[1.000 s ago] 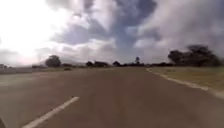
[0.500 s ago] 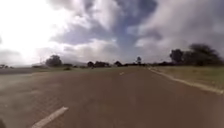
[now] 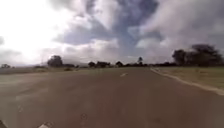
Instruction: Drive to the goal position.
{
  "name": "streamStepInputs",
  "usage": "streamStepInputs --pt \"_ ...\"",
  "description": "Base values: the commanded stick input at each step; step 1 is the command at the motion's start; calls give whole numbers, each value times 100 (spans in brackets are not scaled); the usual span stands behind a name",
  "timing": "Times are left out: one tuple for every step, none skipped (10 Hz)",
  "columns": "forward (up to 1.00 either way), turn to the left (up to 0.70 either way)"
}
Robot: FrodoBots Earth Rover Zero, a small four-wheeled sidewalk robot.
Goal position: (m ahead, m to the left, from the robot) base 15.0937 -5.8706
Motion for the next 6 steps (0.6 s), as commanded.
streamStepInputs --pt "100 0" --pt "100 0" --pt "100 0" --pt "100 0" --pt "100 0" --pt "100 0"
